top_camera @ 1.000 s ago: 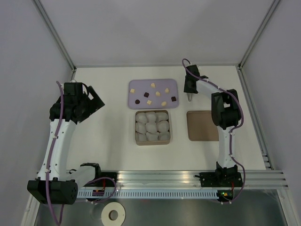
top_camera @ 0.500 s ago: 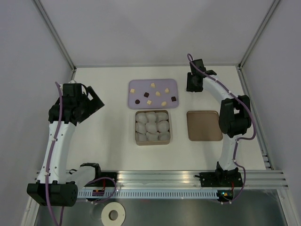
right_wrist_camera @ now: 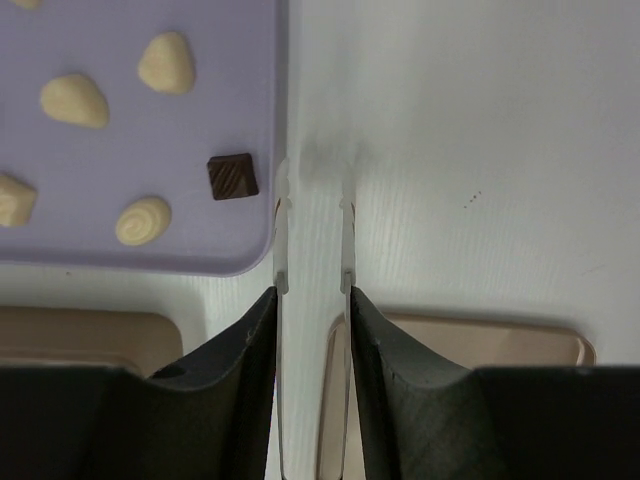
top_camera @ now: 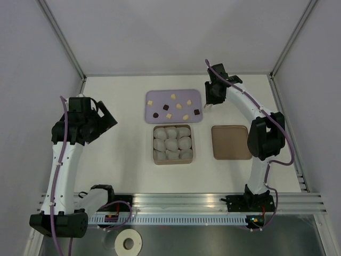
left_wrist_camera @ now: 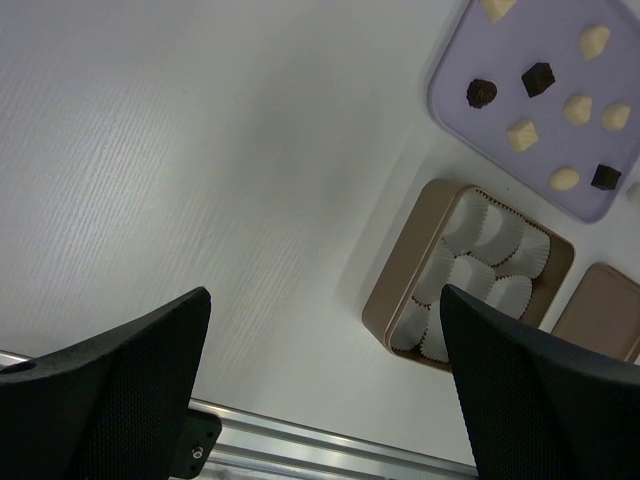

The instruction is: Pack the chocolate

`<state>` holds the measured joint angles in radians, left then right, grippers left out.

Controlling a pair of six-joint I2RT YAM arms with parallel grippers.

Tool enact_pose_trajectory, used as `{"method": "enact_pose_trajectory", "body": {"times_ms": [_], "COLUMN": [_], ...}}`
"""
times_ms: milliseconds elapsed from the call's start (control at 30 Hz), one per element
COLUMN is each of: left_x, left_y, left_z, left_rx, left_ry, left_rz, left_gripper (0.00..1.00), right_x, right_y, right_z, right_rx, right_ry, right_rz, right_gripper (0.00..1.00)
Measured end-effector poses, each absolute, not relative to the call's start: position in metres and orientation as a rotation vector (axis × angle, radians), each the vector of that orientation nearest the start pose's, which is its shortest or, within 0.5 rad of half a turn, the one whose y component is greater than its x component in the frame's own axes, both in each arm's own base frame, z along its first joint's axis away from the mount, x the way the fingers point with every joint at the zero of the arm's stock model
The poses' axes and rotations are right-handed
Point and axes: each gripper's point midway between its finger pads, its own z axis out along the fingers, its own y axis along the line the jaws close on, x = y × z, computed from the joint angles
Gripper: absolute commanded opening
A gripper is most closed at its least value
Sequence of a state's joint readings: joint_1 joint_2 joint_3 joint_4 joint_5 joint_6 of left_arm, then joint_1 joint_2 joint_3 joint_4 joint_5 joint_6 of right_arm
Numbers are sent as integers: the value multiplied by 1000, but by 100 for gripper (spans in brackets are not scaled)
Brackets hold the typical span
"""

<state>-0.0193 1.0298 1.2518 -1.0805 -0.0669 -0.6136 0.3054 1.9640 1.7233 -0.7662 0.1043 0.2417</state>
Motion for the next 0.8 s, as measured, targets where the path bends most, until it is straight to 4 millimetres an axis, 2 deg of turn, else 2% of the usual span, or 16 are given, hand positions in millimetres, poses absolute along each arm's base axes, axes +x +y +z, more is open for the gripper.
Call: {"method": "enact_pose_trajectory", "body": {"times_ms": [267, 600, 700, 800], "left_x": [232, 223, 222, 221], "left_y": [-19, -21, -21, -21], "left_z": [243, 243, 245, 246], "left_rx": [-742, -742, -740, -739], "left_ry": [2346, 2363, 2358, 2351], "left_rz": [-216, -223, -225, -227], "left_gripper": [100, 100, 100, 100], "right_x": [445, 461, 468, 475], "right_y": [172, 200, 214, 227], "right_z": [160, 205, 209, 201], "right_rx": [-137, -171, -186, -197], "right_ry": [2498, 2374, 2345, 2342], "right_rz": [149, 194, 186, 163], "right_gripper": [37, 36, 36, 36]}}
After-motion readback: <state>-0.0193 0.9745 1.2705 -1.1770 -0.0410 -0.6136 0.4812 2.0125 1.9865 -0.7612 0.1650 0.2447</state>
